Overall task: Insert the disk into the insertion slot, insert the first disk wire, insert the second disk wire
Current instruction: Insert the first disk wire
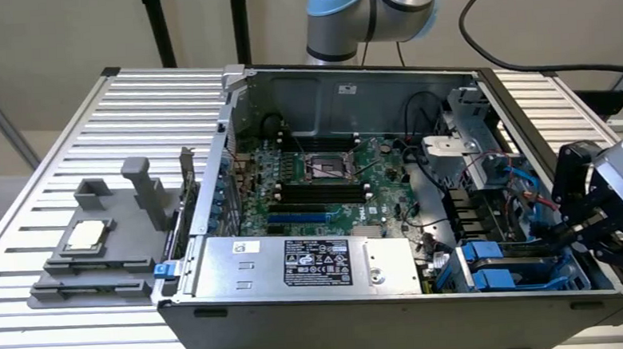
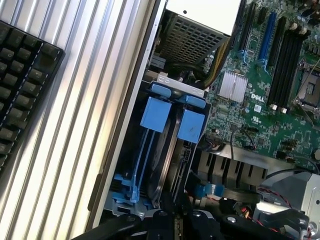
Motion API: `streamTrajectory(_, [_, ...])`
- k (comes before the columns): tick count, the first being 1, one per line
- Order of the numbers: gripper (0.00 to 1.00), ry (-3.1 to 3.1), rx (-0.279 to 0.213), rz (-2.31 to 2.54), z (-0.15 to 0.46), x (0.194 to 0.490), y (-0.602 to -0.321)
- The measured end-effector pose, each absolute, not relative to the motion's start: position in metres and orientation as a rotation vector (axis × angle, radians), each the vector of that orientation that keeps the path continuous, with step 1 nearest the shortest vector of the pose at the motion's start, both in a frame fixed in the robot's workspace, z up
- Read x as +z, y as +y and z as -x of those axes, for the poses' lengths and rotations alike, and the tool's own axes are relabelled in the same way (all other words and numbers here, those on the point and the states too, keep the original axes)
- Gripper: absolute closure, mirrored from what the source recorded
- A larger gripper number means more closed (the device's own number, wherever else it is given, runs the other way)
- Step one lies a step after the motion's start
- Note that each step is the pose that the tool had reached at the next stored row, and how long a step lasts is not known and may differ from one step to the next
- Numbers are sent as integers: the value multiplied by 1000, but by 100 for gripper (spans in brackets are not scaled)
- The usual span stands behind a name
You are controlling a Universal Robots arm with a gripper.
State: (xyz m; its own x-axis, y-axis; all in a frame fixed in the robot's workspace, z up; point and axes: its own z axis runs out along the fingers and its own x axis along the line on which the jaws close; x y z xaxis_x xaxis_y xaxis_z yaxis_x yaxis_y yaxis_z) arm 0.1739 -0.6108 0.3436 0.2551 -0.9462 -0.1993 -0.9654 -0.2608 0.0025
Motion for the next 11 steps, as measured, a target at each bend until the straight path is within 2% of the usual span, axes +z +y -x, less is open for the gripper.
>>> streamTrajectory(11, [84,1831,241,2398,-153,357,-604])
